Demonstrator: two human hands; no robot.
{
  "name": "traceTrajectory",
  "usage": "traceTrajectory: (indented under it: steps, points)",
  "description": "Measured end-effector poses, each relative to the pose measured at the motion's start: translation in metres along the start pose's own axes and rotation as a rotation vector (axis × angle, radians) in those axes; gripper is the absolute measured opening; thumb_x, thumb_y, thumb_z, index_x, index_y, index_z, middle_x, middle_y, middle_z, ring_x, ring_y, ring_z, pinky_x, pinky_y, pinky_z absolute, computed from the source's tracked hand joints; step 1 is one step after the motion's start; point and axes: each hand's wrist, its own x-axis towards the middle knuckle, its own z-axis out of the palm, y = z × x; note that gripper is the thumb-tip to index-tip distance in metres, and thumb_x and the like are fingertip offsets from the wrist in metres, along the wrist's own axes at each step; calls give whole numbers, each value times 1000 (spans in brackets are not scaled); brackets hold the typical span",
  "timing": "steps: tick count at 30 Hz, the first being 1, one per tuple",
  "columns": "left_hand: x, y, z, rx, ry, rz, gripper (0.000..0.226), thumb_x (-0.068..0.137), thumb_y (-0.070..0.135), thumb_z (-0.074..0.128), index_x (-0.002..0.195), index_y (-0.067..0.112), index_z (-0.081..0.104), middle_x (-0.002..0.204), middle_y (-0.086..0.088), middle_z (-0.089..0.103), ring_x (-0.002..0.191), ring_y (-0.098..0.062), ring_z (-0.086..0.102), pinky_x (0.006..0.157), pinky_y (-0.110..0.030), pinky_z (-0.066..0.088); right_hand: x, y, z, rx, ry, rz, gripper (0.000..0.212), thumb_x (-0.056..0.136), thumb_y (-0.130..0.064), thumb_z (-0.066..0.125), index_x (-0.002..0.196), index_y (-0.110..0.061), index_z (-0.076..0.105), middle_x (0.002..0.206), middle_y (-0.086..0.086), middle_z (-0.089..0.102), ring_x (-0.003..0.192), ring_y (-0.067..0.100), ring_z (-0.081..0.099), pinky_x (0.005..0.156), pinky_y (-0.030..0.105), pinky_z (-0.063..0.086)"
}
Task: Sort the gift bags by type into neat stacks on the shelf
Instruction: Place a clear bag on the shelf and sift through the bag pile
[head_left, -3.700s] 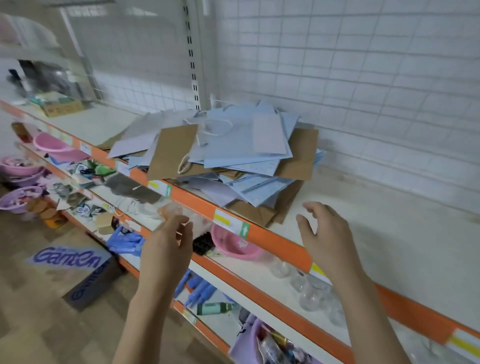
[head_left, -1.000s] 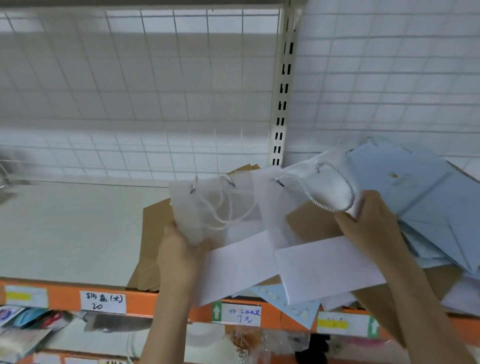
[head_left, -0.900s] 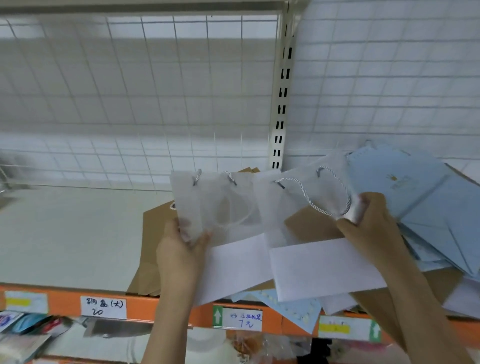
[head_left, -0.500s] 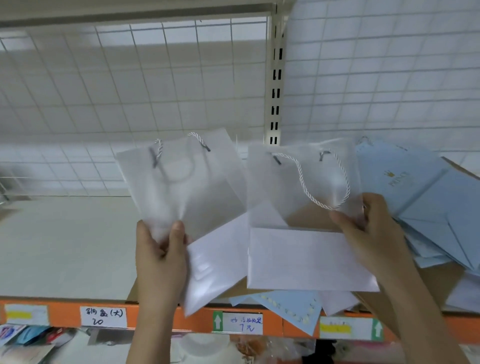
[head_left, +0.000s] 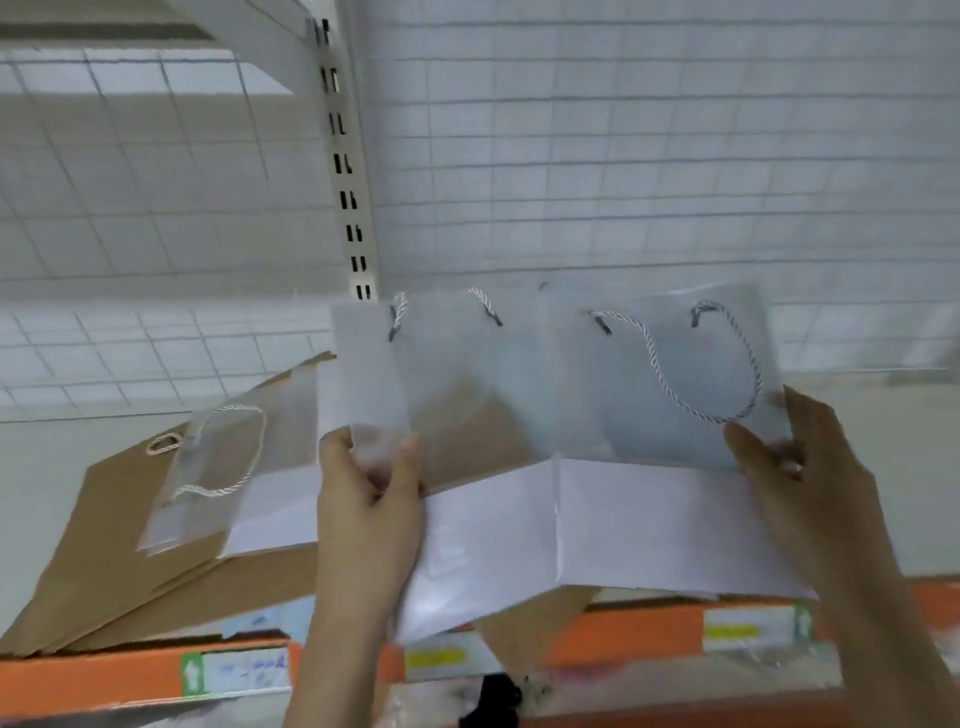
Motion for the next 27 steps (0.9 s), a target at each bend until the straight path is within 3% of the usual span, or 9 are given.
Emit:
traceTrajectory:
  steps: [3, 5, 7, 9, 12, 15, 18, 22, 27]
  points:
    - [-33, 14, 63, 26, -6, 8, 28, 88, 28, 58, 107, 16, 42, 82, 0, 63, 74, -8, 61, 59, -19, 43, 19, 38, -46, 5, -6, 26, 44, 84, -34, 65, 122, -21, 46, 75, 2, 54, 77, 27, 52, 68, 31, 31]
    - [-58, 24, 102, 8, -54, 6, 36, 89, 24, 57, 120, 20, 42, 91, 10, 64, 71, 2, 61, 67, -24, 50, 29, 64, -74, -16, -11, 27, 44, 84, -32, 66, 121, -17, 48, 71, -3, 52, 71, 25, 48, 69, 31, 30]
    - [-81, 29, 134, 19, -83, 16, 34, 89, 21, 56, 121, 24, 43, 81, 17, 66, 70, 1, 63, 69, -27, 52, 39, 88, -98, -30, -23, 51, 42, 86, -25, 63, 124, -15, 47, 71, -4, 51, 69, 23, 47, 69, 30, 30]
    - [-97, 33, 157, 38, -102, 41, 29, 90, 19, 55, 115, 31, 43, 74, 22, 64, 70, 8, 62, 61, -11, 48, 48, 108, -117, -28, -39, 82, 43, 87, -25, 61, 126, -17, 46, 75, -1, 53, 71, 24, 48, 70, 30, 30]
    - [-108, 39, 178, 48, -116, 40, 31, 91, 20, 53, 114, 35, 40, 90, 16, 63, 77, 5, 62, 60, -3, 42, 59, 132, -131, -13, -59, 138, 44, 87, -28, 60, 127, -20, 44, 85, 9, 58, 77, 27, 52, 72, 30, 32]
    - [-109, 43, 189, 97, -110, 46, 29, 92, 21, 51, 119, 26, 42, 76, 2, 64, 70, -8, 60, 55, -7, 41, 68, 147, -134, 18, -80, 172, 45, 87, -28, 60, 128, -21, 44, 81, 6, 58, 74, 22, 55, 73, 31, 35]
    - [-103, 43, 198, 157, -104, 72, 31, 92, 22, 52, 121, 22, 44, 75, -3, 65, 70, -1, 59, 55, -5, 40, 79, 154, -132, 48, -95, 178, 43, 87, -27, 61, 126, -21, 45, 76, -2, 57, 72, 7, 54, 65, 29, 35]
    - [-91, 43, 212, 141, -96, 52, 30, 91, 24, 54, 119, 24, 45, 74, -6, 67, 66, -7, 62, 52, -5, 40, 95, 162, -131, 67, -80, 162, 40, 86, -24, 61, 123, -20, 47, 73, -1, 58, 71, 7, 55, 59, 27, 30]
    - [-90, 51, 241, 131, -97, 97, 27, 90, 21, 55, 113, 29, 45, 71, -6, 65, 67, -10, 61, 52, -5, 40, 118, 177, -149, 75, -76, 154, 36, 87, -26, 61, 120, -25, 47, 76, -2, 58, 69, 14, 56, 67, 32, 40]
